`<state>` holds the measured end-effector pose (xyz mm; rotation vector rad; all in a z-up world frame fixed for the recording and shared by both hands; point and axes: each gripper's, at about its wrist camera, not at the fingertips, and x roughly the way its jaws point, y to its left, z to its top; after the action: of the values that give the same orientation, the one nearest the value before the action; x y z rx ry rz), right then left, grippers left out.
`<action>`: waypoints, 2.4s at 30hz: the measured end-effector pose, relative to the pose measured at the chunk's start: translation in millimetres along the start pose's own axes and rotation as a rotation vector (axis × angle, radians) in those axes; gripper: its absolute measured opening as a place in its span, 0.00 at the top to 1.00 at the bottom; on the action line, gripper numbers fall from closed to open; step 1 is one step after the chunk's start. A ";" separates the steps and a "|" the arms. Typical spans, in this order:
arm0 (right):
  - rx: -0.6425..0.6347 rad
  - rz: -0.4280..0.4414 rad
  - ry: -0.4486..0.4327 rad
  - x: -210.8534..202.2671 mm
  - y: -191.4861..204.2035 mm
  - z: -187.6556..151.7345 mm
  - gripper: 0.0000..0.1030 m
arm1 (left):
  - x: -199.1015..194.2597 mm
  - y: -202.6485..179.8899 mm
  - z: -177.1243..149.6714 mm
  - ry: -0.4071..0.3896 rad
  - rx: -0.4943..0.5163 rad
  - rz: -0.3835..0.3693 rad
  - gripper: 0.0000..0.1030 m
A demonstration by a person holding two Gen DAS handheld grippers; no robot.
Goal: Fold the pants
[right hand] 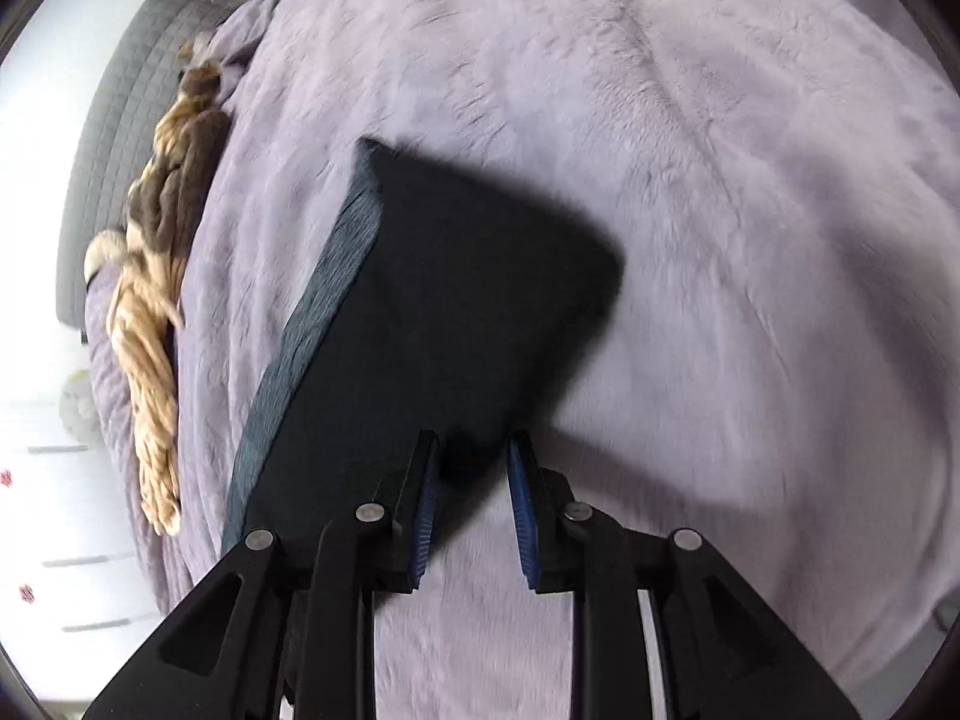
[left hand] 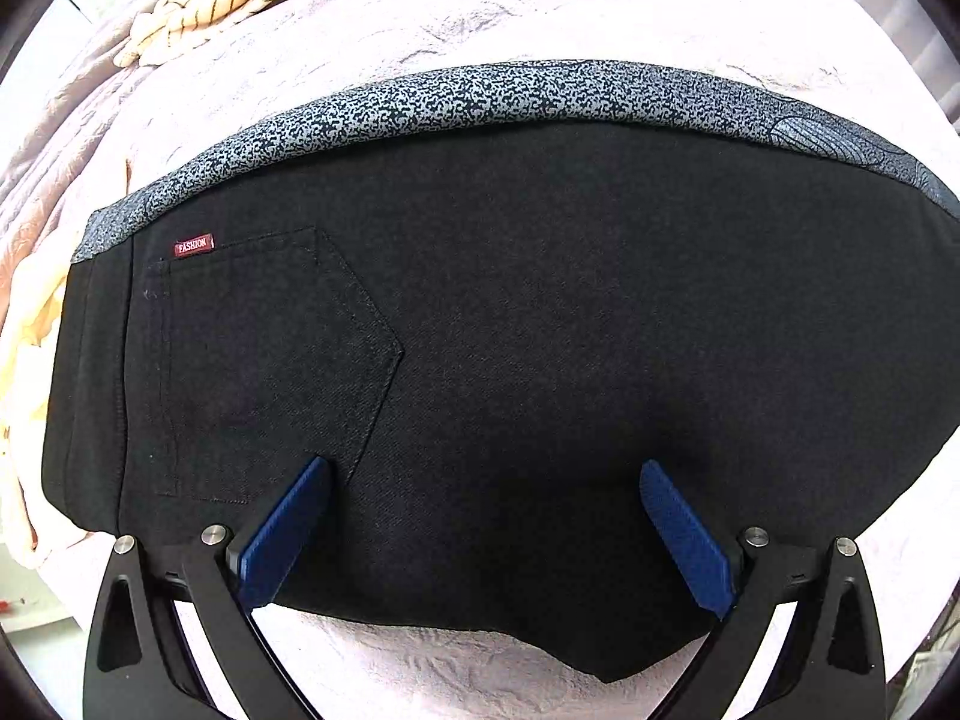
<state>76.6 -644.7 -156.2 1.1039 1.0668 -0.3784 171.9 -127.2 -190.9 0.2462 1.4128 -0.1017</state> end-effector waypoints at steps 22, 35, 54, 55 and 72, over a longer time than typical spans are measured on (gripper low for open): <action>-1.093 0.121 0.479 122.2 413.1 -259.8 0.57 | -66.5 179.6 -44.8 -0.137 -0.263 -0.086 0.00; -1.560 0.059 0.762 300.9 573.0 -423.5 0.57 | -20.5 291.3 -26.8 -0.198 -0.342 -0.180 0.00; -1.665 0.061 0.921 304.7 571.4 -474.1 0.96 | -10.9 267.0 -50.2 -0.135 -0.248 -0.216 0.59; -1.672 0.022 0.883 315.0 569.2 -474.4 0.96 | -9.6 266.5 -50.0 -0.148 -0.267 -0.206 0.53; -1.403 -0.014 0.700 280.7 529.1 -435.1 0.73 | -21.3 219.9 -31.1 -0.124 -0.282 -0.083 0.00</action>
<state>370.3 34.4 -130.6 -0.0963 1.5208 0.7570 186.1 91.7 -150.1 -0.0509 1.2966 0.0147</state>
